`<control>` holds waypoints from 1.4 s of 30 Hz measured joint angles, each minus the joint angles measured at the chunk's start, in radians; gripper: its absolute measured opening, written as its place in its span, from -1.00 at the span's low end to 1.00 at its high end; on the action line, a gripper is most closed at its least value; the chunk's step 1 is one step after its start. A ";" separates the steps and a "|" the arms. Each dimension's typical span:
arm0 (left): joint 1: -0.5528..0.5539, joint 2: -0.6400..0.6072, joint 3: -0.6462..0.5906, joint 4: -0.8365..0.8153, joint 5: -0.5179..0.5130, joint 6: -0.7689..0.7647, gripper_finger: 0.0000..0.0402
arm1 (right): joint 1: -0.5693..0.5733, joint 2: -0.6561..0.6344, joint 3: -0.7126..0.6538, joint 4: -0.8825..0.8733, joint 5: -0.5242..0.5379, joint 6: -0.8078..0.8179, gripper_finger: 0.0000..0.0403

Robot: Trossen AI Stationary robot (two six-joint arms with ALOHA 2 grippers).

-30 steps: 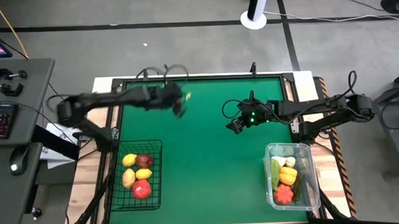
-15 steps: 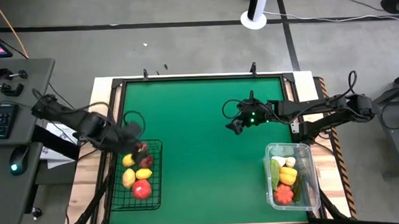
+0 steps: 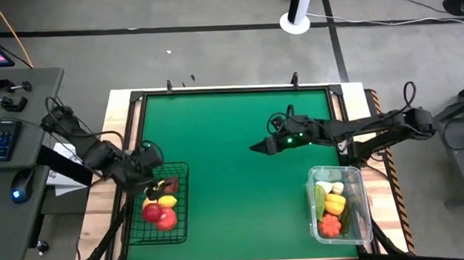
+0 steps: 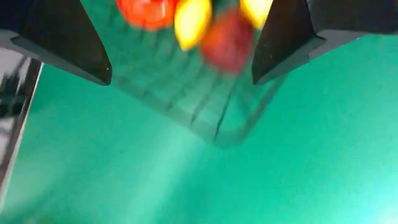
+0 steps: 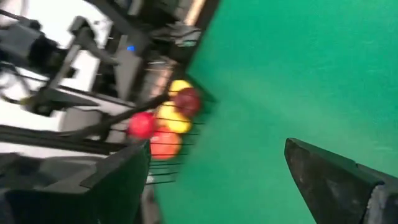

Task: Sort produce into baskets
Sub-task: Return to Home Position

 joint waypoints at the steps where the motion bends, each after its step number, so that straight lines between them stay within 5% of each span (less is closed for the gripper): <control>1: -0.007 -0.005 0.000 0.032 -0.057 0.040 0.87 | 0.011 0.000 0.018 0.000 -0.010 0.014 0.79; 5: 0.042 -0.032 0.000 0.244 -0.234 0.245 0.87 | 0.060 -0.020 0.110 -0.003 -0.045 -0.053 0.79; 7: 0.101 -0.037 0.000 0.389 -0.237 0.388 0.85 | 0.084 -0.038 0.165 -0.005 -0.060 -0.138 0.79; 14: 0.348 -0.033 -0.098 0.956 0.124 0.799 0.82 | 0.104 -0.090 0.342 -0.337 -0.025 -0.374 0.79; 18: 0.493 -0.032 -0.250 1.152 0.289 0.791 0.82 | 0.104 -0.116 0.392 -0.534 0.002 -0.340 0.79; 26: 0.705 -0.080 -0.555 1.489 0.316 0.693 0.81 | 0.016 -0.262 0.383 -0.729 0.014 -0.438 0.79; 31: 0.747 -0.187 -0.678 1.554 0.292 0.607 0.81 | -0.082 -0.401 0.249 -0.643 -0.094 -0.478 0.79; 37: 0.666 -0.378 -0.835 1.551 0.150 0.526 0.81 | -0.180 -0.546 0.030 -0.370 -0.274 -0.425 0.79; 42: 0.566 -0.539 -0.939 1.550 0.047 0.505 0.81 | -0.202 -0.594 -0.047 -0.171 -0.271 -0.383 0.79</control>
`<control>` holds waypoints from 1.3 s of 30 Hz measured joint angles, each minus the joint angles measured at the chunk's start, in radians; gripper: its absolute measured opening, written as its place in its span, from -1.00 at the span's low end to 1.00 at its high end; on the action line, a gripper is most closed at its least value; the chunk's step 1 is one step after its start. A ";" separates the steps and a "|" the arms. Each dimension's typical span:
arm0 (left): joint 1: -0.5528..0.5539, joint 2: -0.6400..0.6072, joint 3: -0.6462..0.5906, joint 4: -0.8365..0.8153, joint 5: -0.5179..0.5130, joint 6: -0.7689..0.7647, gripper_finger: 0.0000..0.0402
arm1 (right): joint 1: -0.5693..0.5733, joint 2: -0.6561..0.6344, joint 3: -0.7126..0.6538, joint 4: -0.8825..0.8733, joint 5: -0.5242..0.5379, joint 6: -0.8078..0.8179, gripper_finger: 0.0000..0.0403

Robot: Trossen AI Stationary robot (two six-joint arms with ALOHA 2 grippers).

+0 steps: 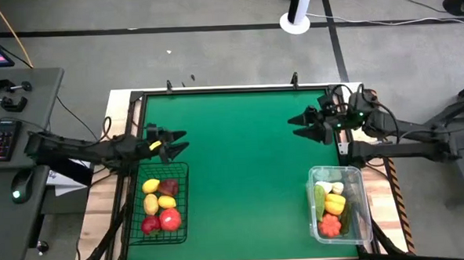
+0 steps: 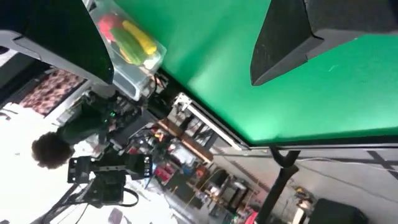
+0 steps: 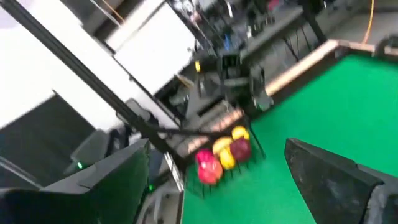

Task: Sort produce into baskets
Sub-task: Return to Home Position

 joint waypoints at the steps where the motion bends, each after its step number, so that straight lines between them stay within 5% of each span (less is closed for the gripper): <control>1: -0.019 -0.027 -0.018 0.000 -0.024 0.004 0.81 | -0.005 -0.002 -0.001 0.013 0.000 0.000 0.79; 10: -0.098 -0.227 -0.173 0.000 -0.094 0.060 0.81 | -0.022 -0.002 0.005 0.037 0.000 0.002 0.79; 19: -0.005 -0.372 -0.190 -0.085 0.191 0.213 0.81 | -0.022 -0.001 0.005 0.032 0.000 0.027 0.79; 27: 0.150 -0.398 -0.190 -0.095 0.425 0.195 0.81 | -0.022 -0.003 0.005 0.036 -0.043 0.112 0.79; 39: 0.172 -0.398 -0.189 -0.154 0.426 0.155 0.81 | -0.022 -0.017 0.006 0.050 -0.081 0.043 0.79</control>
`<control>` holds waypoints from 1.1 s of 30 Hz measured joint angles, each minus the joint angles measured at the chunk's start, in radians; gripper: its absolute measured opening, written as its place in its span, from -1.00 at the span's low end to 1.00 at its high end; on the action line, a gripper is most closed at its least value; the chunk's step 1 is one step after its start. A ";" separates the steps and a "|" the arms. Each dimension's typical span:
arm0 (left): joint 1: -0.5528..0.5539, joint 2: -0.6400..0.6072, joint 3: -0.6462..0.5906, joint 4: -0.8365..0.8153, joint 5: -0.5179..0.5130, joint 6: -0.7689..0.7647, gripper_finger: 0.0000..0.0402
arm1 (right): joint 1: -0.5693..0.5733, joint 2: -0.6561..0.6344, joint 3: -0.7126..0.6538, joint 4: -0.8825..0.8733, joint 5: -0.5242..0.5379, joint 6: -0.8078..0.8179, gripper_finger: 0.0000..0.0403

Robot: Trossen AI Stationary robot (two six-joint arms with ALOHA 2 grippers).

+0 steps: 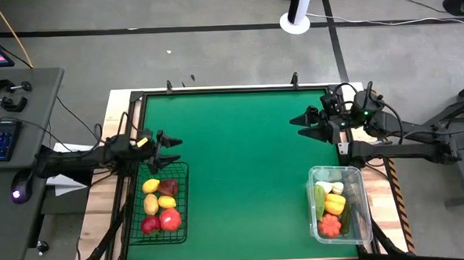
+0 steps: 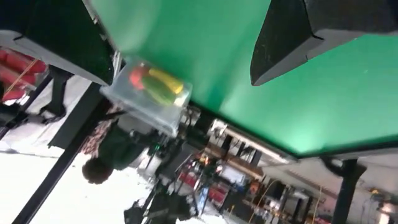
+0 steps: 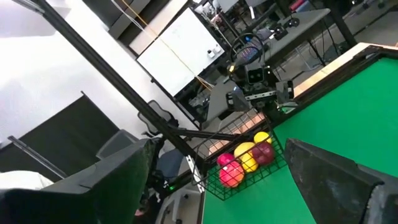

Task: Sort produce into baskets
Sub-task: Return to Home Position

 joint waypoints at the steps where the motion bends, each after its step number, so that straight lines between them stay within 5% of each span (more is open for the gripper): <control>1: 0.000 0.000 0.000 -0.020 0.000 0.005 0.81 | 0.000 0.000 0.000 0.000 0.000 -0.002 0.79; 6: -0.002 0.015 0.007 -0.161 -0.005 0.091 0.82 | 0.000 0.001 0.000 -0.001 -0.009 -0.005 0.79; 10: -0.003 0.021 0.013 -0.161 0.023 -0.014 0.82 | 0.000 0.001 0.000 -0.002 -0.032 -0.010 0.79; 18: -0.004 0.015 0.014 -0.082 0.315 0.103 0.82 | 0.000 0.001 0.000 -0.009 -0.042 -0.024 0.79; 29: -0.004 0.012 0.000 -0.098 0.302 0.170 0.82 | 0.000 0.001 0.000 -0.010 -0.045 -0.018 0.79; 33: -0.004 0.011 0.000 -0.088 0.165 0.160 0.82 | 0.000 0.001 0.000 -0.012 -0.045 -0.018 0.79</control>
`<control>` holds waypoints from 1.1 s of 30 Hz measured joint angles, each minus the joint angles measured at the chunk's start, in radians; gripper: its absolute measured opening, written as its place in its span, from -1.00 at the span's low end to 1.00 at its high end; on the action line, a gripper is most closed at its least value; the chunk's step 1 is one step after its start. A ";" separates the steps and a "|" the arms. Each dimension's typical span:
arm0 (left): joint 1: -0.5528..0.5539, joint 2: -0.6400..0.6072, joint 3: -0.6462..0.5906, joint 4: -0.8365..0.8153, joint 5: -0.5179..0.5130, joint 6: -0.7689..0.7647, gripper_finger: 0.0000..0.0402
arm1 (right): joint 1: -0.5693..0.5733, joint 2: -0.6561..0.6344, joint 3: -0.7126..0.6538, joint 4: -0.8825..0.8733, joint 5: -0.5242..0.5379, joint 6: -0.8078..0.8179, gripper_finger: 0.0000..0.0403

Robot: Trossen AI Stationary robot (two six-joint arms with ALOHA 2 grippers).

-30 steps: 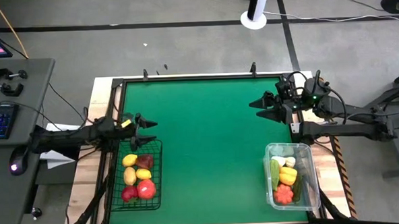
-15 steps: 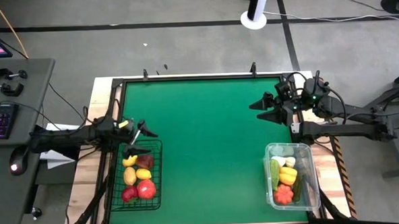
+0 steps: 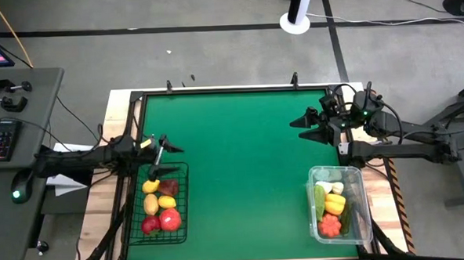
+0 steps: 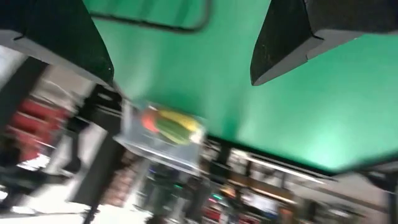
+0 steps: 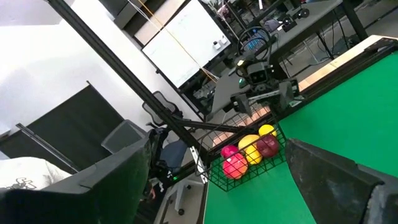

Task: Sort produce into baskets
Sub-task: Return to Home Position

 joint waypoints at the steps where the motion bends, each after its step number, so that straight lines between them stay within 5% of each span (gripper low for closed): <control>1: 0.000 -0.002 0.000 0.003 -0.034 0.000 0.82 | 0.000 0.000 0.000 0.000 0.000 0.000 0.79; 5: 0.000 -0.004 0.000 0.003 -0.113 0.000 0.82 | 0.000 0.000 0.000 -0.001 0.000 0.001 0.79; 33: -0.002 -0.012 0.000 -0.050 -0.117 -0.038 0.82 | 0.000 0.000 0.000 -0.003 -0.011 -0.009 0.79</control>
